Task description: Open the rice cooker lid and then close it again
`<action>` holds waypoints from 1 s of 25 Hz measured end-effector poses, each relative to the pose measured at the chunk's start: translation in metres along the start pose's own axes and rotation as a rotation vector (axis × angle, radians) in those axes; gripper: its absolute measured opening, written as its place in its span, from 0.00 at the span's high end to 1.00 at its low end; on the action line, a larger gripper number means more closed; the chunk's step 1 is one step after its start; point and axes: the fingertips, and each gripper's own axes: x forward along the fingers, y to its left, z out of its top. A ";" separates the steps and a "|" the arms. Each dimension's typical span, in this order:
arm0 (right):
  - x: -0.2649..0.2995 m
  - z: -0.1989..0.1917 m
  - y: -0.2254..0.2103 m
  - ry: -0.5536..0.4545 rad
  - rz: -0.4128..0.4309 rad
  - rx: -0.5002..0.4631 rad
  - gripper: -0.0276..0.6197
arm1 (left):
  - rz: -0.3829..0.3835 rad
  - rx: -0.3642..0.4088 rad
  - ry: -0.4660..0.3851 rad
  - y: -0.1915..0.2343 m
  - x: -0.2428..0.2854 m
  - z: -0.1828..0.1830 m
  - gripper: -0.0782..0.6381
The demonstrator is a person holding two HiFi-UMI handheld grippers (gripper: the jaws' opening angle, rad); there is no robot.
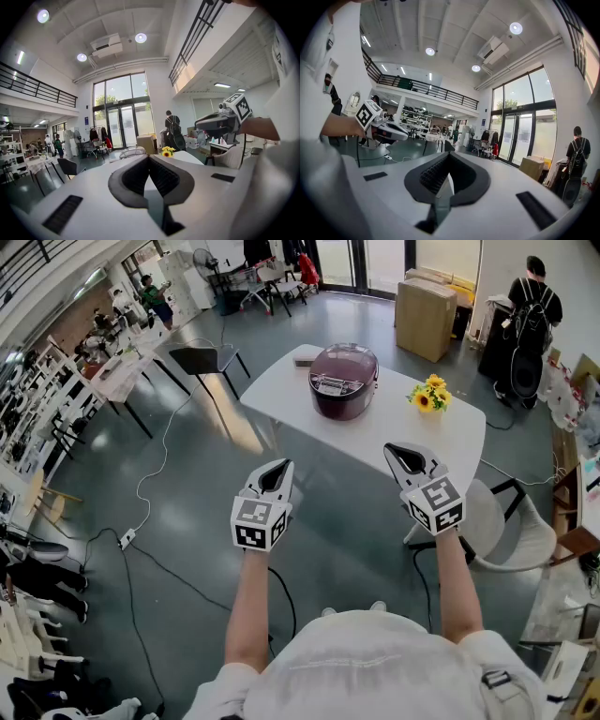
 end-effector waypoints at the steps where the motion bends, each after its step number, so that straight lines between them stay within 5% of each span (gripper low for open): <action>1: 0.001 0.000 0.000 0.001 0.001 0.001 0.92 | -0.001 -0.001 0.002 0.000 0.000 -0.001 0.87; 25: 0.005 -0.003 0.008 0.013 -0.026 0.006 0.92 | 0.021 -0.018 0.012 0.015 -0.005 -0.006 0.87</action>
